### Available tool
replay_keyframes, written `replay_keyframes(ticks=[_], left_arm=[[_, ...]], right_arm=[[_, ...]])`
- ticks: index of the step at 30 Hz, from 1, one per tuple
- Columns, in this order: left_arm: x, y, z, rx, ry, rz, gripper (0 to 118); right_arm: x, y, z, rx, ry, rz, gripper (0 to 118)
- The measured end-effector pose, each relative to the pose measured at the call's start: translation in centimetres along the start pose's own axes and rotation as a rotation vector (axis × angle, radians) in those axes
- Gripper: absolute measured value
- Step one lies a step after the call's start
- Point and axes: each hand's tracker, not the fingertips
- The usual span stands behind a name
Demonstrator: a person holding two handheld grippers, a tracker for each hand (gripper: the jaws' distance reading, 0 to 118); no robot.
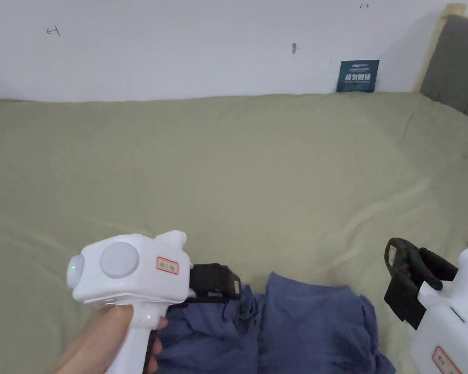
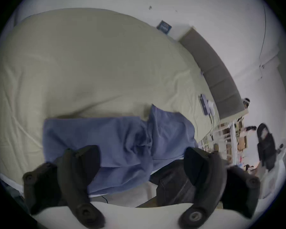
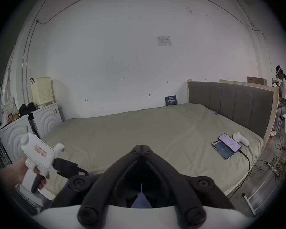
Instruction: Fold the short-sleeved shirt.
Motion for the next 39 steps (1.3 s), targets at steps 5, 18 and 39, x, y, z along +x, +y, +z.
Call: replay_keyframes(ticks=[5, 18, 39], left_arm=[[-4.0, -0.2, -0.7, -0.008, 0.053, 0.054, 0], [-3.4, -2.1, -8.6, -0.143, -0.108, 0.143, 0], [-16.6, -2.8, -2.7, -0.063, -0.388, 0.395, 116]], right_arm=[[-0.8, -0.4, -0.7, -0.019, 0.027, 0.002, 0], [-1.0, -1.2, -1.5, -0.070, 0.023, 0.022, 0], [-4.9, -1.6, -3.8, -0.113, 0.058, 0.094, 0]])
